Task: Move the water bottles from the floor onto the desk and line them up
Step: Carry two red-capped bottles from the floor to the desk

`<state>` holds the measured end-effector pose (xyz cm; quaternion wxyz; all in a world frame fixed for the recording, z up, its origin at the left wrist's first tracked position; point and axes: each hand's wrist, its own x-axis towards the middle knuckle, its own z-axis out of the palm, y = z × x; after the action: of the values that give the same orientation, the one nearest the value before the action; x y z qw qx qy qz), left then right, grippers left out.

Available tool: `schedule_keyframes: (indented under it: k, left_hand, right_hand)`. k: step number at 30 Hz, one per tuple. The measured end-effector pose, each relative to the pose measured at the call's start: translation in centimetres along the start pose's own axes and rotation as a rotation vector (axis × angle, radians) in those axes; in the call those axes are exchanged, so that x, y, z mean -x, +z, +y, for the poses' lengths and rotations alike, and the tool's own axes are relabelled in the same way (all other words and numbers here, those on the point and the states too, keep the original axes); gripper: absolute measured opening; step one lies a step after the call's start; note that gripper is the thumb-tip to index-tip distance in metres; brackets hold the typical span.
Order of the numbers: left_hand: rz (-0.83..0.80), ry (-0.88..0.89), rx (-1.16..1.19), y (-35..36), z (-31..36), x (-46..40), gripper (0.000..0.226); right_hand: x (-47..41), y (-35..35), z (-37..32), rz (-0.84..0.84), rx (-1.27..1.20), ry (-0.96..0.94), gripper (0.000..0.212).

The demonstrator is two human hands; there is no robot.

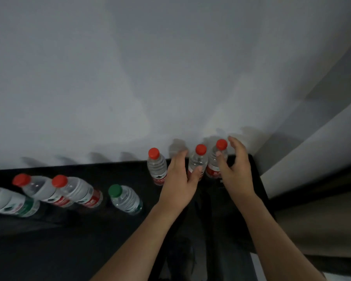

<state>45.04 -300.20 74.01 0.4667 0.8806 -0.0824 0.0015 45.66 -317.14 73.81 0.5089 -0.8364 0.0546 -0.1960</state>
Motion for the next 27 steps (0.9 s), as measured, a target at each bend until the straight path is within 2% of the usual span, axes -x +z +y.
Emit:
schedule_keyframes:
  k: [3,10,14,20,27]
  left_hand:
    - [0.095,0.079,-0.055,-3.2,1.3,2.8,0.047]
    - [0.285,0.201,-0.342,-12.5,2.3,6.4,0.044]
    - [0.372,0.161,-0.404,-17.4,0.6,8.7,0.044]
    - [0.464,0.05,-0.497,-25.5,-3.7,13.8,0.04]
    - [0.571,-0.11,-0.542,-33.4,-8.8,19.4,0.039]
  right_hand:
    - [2.0,0.6,-3.3,-0.052,0.038,-0.093,0.043]
    - [5.3,4.2,-10.8,-0.172,0.106,-0.244,0.042]
    - [7.3,7.1,-14.5,-0.231,0.144,-0.313,0.043]
    - [11.6,13.6,-20.7,-0.401,0.112,-0.348,0.058]
    - [15.9,21.1,-26.3,-0.561,0.074,-0.417,0.056]
